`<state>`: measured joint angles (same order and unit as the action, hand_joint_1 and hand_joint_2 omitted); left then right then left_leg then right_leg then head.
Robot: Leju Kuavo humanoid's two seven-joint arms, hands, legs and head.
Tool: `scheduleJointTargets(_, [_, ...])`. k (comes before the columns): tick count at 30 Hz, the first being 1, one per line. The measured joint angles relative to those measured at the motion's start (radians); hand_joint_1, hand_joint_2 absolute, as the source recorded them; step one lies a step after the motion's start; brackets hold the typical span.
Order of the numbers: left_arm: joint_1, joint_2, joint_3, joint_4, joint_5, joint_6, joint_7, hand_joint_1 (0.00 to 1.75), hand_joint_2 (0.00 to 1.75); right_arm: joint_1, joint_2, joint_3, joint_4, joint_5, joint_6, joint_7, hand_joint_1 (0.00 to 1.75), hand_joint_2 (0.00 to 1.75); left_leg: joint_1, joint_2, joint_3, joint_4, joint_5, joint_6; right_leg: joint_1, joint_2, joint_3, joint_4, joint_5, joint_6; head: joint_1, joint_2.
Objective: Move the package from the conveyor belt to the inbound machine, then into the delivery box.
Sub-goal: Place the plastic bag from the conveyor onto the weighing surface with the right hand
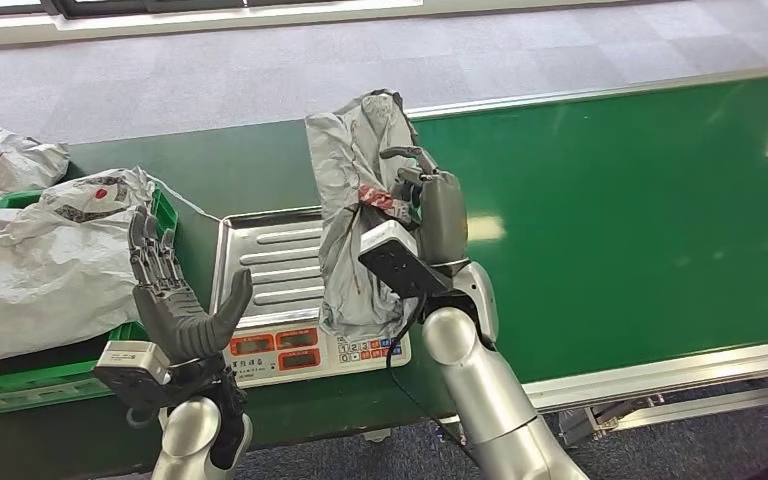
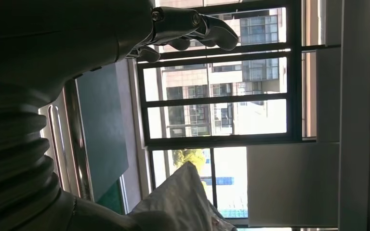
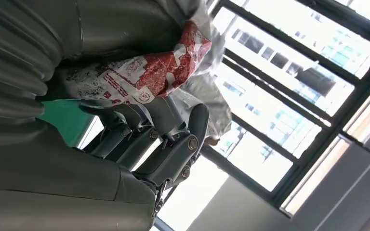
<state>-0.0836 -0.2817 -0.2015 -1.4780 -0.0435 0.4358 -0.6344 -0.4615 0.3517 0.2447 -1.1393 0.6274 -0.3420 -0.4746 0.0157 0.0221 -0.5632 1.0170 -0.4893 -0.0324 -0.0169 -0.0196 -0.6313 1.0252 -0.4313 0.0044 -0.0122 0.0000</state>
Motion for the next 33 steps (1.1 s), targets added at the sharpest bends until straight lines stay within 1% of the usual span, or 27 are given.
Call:
scheduleJointTargets(5, [0.000, 0.000, 0.000, 0.000, 0.004, 0.001, 0.000, 0.00, 1.75, -0.002, 0.000, 0.024, 0.041, 0.000, -0.004, 0.000, 1.75, 1.75, -0.001, 0.000, 0.000, 0.000, 0.000, 0.000, -0.001, 0.000, 0.000, 0.000, 0.000, 0.000, 0.000, 0.000])
scheduleJointTargets(9, [0.000, 0.000, 0.000, 0.000, 0.004, 0.004, 0.000, 0.00, 1.75, -0.004, 0.000, 0.027, 0.062, 0.006, -0.012, 0.004, 0.00, 1.75, 0.000, 0.000, 0.000, 0.000, 0.000, 0.000, 0.000, 0.000, 0.000, 0.000, 0.000, 0.000, 0.000, 0.000])
scheduleJointTargets(10, [0.000, 0.000, 0.000, 0.000, 0.004, 0.007, 0.000, 0.00, 1.75, -0.005, 0.000, 0.027, 0.066, 0.008, -0.016, 0.007, 0.00, 1.75, 0.000, 0.000, 0.000, 0.000, 0.000, 0.000, 0.000, 0.000, 0.000, 0.000, 0.000, 0.000, 0.000, 0.000])
scheduleJointTargets(14, [0.000, 0.000, 0.000, 0.000, 0.004, 0.017, 0.002, 0.00, 1.75, -0.009, 0.000, 0.026, 0.084, 0.017, -0.036, 0.021, 0.00, 0.00, 0.000, 0.000, 0.000, 0.000, 0.000, 0.000, 0.000, 0.000, -0.001, 0.000, 0.000, 0.000, 0.000, 0.000])
scheduleJointTargets(24, [-0.002, 0.000, 0.000, 0.000, 0.004, 0.020, 0.003, 0.00, 1.75, -0.016, -0.003, 0.024, 0.139, 0.045, -0.040, 0.065, 0.00, 0.00, -0.001, 0.000, 0.000, 0.000, 0.000, 0.000, 0.000, 0.000, -0.001, 0.000, 0.000, 0.000, 0.000, 0.000])
scheduleJointTargets(30, [-0.005, 0.000, 0.000, 0.000, 0.004, 0.020, 0.003, 0.00, 1.75, -0.025, -0.006, 0.024, 0.164, 0.054, -0.039, 0.073, 0.00, 0.00, -0.001, 0.000, 0.000, 0.000, 0.000, 0.000, 0.000, 0.000, -0.001, 0.000, 0.000, 0.000, 0.000, 0.000])
scheduleJointTargets(33, [-0.008, 0.000, 0.000, 0.001, 0.004, 0.020, 0.003, 0.00, 1.75, -0.035, -0.009, 0.023, 0.179, 0.075, -0.033, 0.095, 0.00, 0.00, -0.001, 0.000, 0.000, 0.000, 0.000, 0.000, 0.000, 0.000, -0.001, 0.000, 0.000, 0.000, 0.000, 0.000])
